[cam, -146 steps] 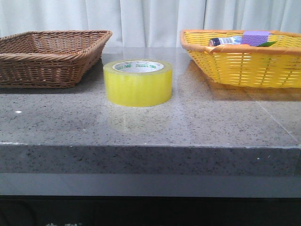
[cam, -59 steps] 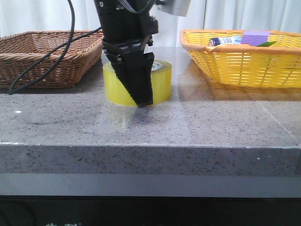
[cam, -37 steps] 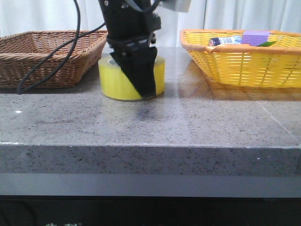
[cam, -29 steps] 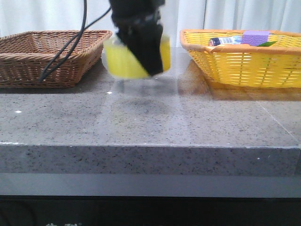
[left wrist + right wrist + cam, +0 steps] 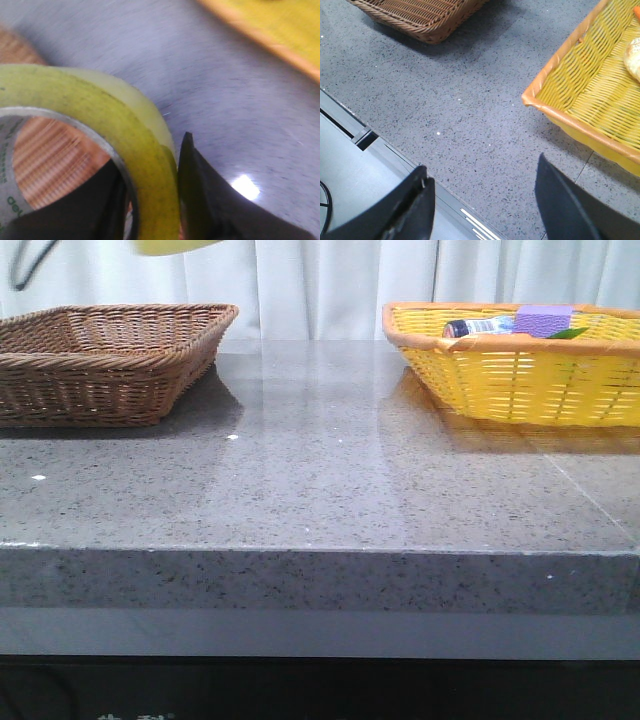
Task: Transfer tape with both arms
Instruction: 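Lift the tape with the left gripper and carry it over the brown basket, then lower the tape into the brown basket and open the left gripper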
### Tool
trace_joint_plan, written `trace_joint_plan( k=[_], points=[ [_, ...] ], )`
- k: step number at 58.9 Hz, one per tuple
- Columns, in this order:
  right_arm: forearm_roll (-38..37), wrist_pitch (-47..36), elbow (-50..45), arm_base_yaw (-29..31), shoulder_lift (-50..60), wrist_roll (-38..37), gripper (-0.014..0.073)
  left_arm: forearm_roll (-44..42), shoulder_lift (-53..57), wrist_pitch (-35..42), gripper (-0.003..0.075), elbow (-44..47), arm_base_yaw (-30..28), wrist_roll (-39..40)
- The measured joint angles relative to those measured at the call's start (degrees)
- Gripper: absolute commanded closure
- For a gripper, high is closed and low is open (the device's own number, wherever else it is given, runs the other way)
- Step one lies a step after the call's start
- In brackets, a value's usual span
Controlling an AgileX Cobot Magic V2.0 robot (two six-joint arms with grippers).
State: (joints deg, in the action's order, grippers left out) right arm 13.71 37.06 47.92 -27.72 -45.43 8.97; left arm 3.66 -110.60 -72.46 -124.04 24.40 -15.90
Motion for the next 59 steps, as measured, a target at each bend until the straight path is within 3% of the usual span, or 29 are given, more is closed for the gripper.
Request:
trace_joint_plan(
  k=[16, 45, 59],
  points=[
    [0.00, 0.00, 0.00, 0.00, 0.00, 0.00, 0.0127, -0.60, -3.41, -0.11, 0.0530, 0.00, -8.34, 7.31],
    [0.00, 0.00, 0.00, 0.00, 0.00, 0.00, 0.0127, -3.06, -11.69, 0.61, 0.0523, 0.00, -9.60, 7.69],
    [0.00, 0.00, 0.00, 0.00, 0.00, 0.00, 0.0127, -4.71, -12.81, 1.12, 0.0280, -0.25, -9.71, 8.46]
  ],
)
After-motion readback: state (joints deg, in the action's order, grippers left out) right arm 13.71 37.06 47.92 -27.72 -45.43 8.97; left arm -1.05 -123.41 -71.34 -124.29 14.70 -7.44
